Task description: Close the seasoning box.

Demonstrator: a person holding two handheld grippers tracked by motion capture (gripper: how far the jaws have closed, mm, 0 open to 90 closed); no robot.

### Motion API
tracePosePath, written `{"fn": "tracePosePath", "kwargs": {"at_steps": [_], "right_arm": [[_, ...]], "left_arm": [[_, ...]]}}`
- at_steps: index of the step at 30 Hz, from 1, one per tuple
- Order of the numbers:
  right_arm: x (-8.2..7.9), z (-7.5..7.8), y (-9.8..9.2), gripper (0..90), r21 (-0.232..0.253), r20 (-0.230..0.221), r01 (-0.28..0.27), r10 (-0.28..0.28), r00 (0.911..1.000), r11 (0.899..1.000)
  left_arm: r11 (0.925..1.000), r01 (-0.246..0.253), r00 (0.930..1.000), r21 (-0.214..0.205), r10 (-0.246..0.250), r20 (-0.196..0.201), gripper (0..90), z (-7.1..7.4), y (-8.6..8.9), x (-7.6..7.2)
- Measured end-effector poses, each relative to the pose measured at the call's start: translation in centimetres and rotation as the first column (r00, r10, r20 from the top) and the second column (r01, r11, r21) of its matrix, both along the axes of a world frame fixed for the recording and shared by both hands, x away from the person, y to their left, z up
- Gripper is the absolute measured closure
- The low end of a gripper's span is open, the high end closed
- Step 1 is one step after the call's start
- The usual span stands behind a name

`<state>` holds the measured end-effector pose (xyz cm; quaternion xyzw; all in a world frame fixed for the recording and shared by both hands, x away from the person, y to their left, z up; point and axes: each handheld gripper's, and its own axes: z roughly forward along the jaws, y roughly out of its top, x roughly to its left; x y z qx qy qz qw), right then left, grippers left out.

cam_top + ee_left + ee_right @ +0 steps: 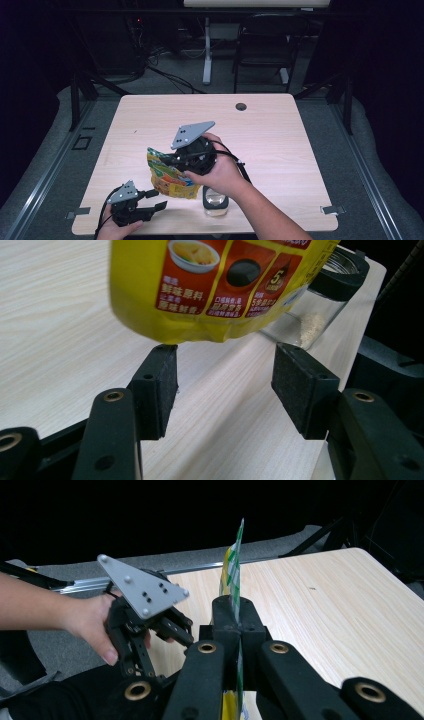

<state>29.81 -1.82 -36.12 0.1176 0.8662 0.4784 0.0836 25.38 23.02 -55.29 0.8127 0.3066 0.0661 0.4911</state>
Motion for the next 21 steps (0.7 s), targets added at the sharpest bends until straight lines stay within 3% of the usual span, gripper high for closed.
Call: {"fn": "tracePosePath", "kwargs": {"at_steps": [8, 21], "right_arm": [[-0.5, 0.4, 0.8, 90.0, 0.008, 0.004, -0.029, 0.029, 0.9996, 1.000], [-0.8, 0.5, 1.0, 90.0, 0.010, 0.006, -0.037, 0.036, 0.9993, 0.999]], "left_arm": [[0.9990, 0.044, 0.9990, -0.007, -0.044, -0.010, 42.5, -0.1, -0.6, 0.2], [0.9985, 0.048, 0.9986, -0.027, -0.049, -0.019, 41.6, 0.0, -0.4, 0.3]]}}
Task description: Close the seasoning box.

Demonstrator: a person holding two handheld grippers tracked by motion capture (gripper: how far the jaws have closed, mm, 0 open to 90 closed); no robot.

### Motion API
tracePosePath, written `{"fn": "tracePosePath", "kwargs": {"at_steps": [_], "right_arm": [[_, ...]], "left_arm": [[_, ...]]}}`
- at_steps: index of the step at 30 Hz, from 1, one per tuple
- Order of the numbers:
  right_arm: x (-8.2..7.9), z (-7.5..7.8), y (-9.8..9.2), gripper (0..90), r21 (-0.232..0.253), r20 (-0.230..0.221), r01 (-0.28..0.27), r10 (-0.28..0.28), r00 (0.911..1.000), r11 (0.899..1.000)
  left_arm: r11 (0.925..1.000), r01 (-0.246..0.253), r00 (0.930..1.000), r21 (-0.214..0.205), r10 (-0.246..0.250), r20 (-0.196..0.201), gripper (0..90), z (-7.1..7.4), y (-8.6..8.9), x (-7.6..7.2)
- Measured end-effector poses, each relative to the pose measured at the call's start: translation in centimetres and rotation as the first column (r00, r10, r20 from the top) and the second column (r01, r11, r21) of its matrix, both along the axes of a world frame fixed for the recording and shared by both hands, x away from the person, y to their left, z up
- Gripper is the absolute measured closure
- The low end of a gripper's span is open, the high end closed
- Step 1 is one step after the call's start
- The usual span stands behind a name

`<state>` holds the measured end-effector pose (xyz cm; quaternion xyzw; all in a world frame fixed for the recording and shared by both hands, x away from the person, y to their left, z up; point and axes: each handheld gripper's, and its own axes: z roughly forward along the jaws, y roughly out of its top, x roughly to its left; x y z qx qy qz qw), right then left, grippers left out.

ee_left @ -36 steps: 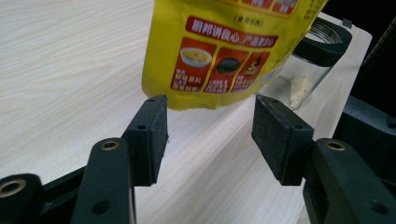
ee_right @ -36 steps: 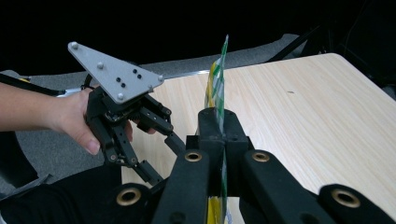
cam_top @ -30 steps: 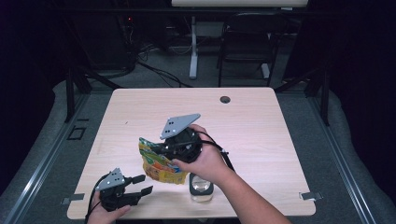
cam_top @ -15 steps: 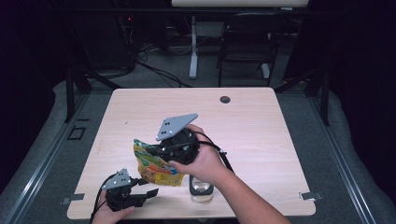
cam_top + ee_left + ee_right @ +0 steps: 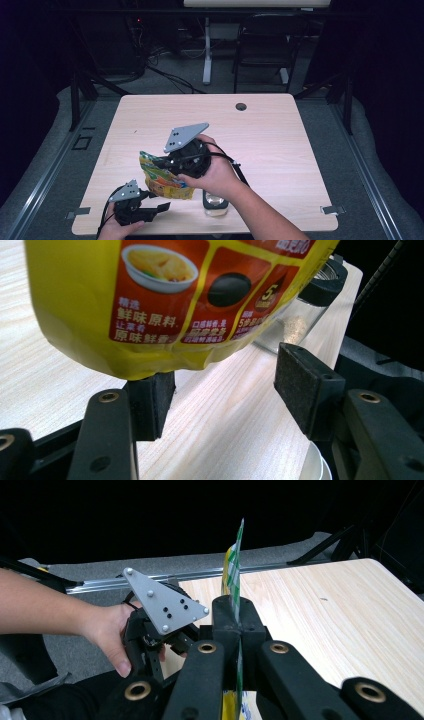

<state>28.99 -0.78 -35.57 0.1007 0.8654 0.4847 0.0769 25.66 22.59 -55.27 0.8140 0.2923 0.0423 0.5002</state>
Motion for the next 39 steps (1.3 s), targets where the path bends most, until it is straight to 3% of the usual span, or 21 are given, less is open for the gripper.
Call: {"fn": "tracePosePath", "kwargs": {"at_steps": [5, 13, 20, 28, 31, 34, 39], "right_arm": [[-0.01, -0.03, 0.14, 90.0, 0.000, -0.001, -0.002, 0.002, 1.0000, 1.000], [-0.15, -0.25, 0.75, 90.0, -0.026, 0.006, -0.005, 0.005, 1.0000, 1.000], [0.01, -0.27, 0.72, 90.0, -0.034, 0.008, 0.005, -0.005, 1.0000, 0.999], [-0.02, -0.42, 0.81, 90.0, -0.044, 0.015, 0.005, -0.004, 0.9999, 0.999], [0.13, -0.53, 0.73, 90.0, -0.044, 0.016, 0.008, -0.007, 0.9999, 0.999], [0.32, -0.61, 0.64, 90.0, -0.047, 0.014, 0.010, -0.009, 0.9999, 0.999], [0.47, -0.73, 0.46, 90.0, -0.044, 0.015, 0.008, -0.007, 0.9999, 0.999]], "left_arm": [[0.9999, 0.012, 0.9999, 0.011, -0.012, 0.001, 41.2, -0.14, -0.35, -0.02], [0.9988, -0.009, 0.9999, 0.049, 0.009, -0.009, 39.6, -0.52, -0.53, 0.08], [0.9994, -0.008, 0.9998, 0.034, 0.008, 0.019, 40.2, -0.15, -0.17, 0.02], [0.9985, 0.003, 1.0000, 0.055, -0.003, 0.008, 40.6, -0.18, -0.33, -0.09], [0.9986, -0.004, 1.0000, 0.053, 0.004, -0.002, 40.9, -0.16, -0.23, -0.10], [0.9997, -0.010, 0.9998, 0.024, 0.010, -0.017, 41.6, -0.21, -0.05, -0.01], [0.9994, -0.022, 0.9996, 0.028, 0.022, -0.017, 43.2, -0.05, 0.32, 0.03]]}}
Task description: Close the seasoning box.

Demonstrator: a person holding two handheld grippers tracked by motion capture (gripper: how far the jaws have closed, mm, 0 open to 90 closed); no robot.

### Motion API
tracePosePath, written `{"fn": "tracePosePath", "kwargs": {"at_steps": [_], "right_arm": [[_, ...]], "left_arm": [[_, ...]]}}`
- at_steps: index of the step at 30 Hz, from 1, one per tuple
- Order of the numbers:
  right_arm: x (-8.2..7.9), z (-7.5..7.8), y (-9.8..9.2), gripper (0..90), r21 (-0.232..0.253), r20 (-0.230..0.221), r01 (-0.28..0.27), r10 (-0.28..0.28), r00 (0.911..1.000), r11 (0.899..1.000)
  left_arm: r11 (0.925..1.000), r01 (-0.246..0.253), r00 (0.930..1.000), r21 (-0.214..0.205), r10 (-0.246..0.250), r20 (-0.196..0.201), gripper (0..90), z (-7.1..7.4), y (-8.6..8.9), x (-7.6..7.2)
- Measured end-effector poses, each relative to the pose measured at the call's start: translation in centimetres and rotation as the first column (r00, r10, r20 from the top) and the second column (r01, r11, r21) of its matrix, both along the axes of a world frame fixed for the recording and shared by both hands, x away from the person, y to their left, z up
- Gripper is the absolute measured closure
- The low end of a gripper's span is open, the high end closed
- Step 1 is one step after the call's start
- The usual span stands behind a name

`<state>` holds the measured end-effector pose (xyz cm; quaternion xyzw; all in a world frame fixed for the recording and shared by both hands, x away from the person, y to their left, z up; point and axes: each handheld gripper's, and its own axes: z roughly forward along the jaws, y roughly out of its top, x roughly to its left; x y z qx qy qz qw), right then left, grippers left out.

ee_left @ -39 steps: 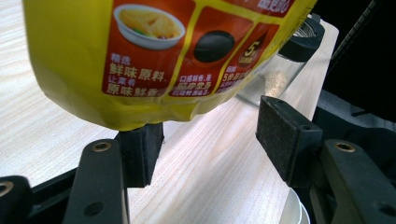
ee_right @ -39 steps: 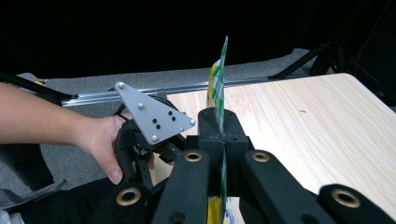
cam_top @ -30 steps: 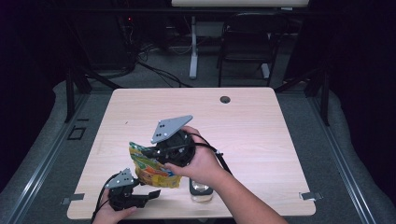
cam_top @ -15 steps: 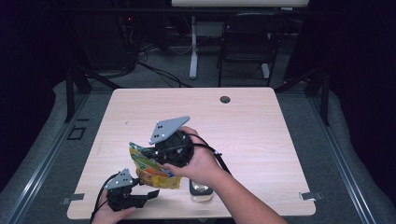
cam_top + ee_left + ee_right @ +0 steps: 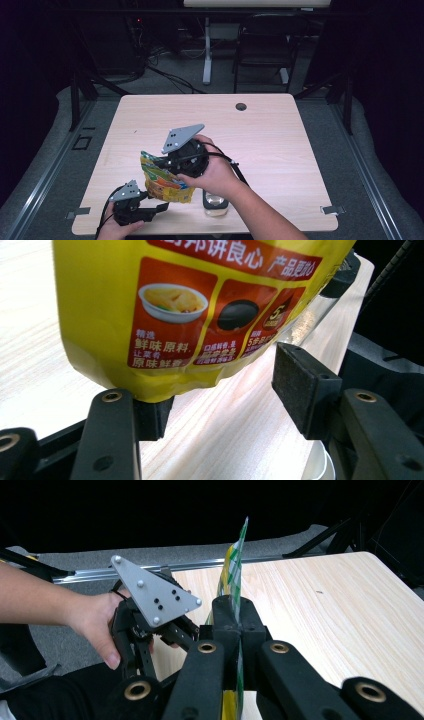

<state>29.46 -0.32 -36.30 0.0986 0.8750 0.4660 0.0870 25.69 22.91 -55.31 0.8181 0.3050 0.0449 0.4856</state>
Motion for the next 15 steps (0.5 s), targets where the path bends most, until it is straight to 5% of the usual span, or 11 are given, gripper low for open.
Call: {"fn": "tracePosePath", "kwargs": {"at_steps": [15], "right_arm": [[0.7, -0.8, -1.3, 90.0, -0.016, -0.007, 0.011, -0.011, 0.9999, 1.000]], "left_arm": [[0.9997, -0.024, 0.9996, -0.010, 0.024, -0.011, 46.3, 0.2, 0.9, 0.1]]}}
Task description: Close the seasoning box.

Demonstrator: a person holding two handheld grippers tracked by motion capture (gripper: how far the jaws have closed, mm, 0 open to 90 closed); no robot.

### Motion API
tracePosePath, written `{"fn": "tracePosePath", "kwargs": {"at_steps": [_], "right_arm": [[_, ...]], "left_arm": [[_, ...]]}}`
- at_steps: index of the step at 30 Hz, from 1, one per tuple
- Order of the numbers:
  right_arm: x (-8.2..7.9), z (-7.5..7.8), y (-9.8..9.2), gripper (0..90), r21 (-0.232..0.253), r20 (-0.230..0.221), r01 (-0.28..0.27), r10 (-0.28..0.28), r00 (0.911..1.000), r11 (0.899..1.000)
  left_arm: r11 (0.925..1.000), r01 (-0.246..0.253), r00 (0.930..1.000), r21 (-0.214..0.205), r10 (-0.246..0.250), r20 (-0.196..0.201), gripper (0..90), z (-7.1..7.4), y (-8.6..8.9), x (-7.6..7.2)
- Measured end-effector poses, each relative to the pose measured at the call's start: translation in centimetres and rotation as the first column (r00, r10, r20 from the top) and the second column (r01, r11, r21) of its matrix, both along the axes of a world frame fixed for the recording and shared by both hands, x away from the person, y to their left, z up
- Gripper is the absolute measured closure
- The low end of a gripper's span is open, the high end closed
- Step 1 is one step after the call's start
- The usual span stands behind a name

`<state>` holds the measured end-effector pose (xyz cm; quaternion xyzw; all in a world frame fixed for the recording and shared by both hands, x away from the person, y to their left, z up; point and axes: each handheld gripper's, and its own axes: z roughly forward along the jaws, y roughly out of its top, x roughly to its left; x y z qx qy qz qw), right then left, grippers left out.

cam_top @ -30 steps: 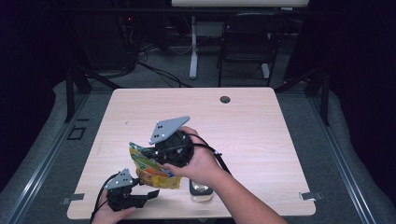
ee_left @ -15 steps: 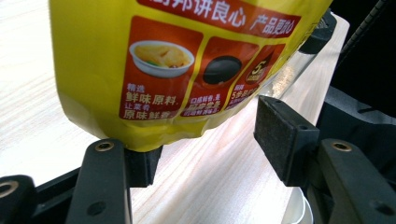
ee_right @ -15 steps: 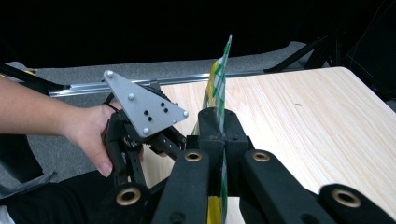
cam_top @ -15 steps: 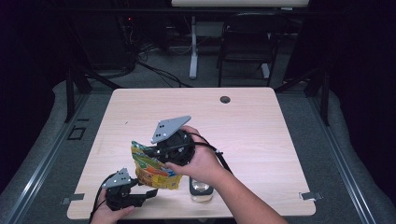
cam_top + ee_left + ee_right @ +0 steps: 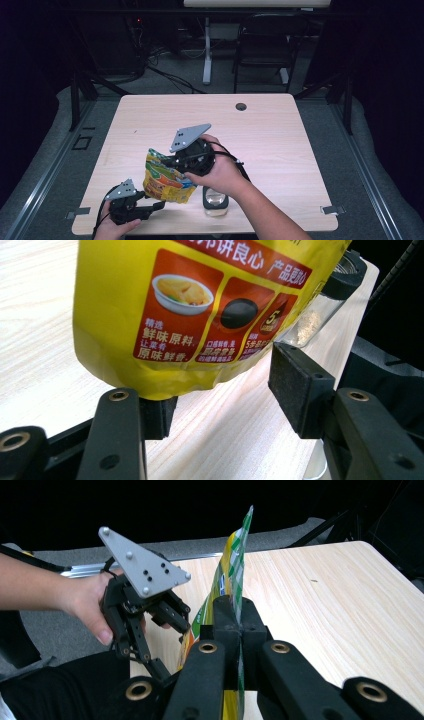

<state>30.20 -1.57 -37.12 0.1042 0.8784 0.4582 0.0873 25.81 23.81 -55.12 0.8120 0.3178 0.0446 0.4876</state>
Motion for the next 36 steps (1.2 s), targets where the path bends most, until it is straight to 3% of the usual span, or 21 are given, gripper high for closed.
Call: {"fn": "tracePosePath", "kwargs": {"at_steps": [6, 24, 36], "right_arm": [[0.0, -0.3, -0.3, 90.0, -0.005, 0.005, -0.005, 0.005, 1.0000, 1.000], [0.1, -2.0, -1.4, 90.0, -0.010, -0.024, 0.011, -0.012, 0.9996, 1.000], [0.3, -3.0, -2.0, 89.9, -0.028, -0.024, 0.013, -0.013, 0.9996, 1.000]], "left_arm": [[0.9997, -0.020, 0.9998, -0.015, 0.020, -0.009, 46.3, 0.1, 0.4, 0.0], [0.9992, -0.027, 0.9996, 0.031, 0.027, -0.012, 49.7, -0.2, 0.8, 0.0], [0.9989, -0.046, 0.9988, 0.009, 0.046, -0.019, 52.3, 0.0, 1.7, 0.1]]}}
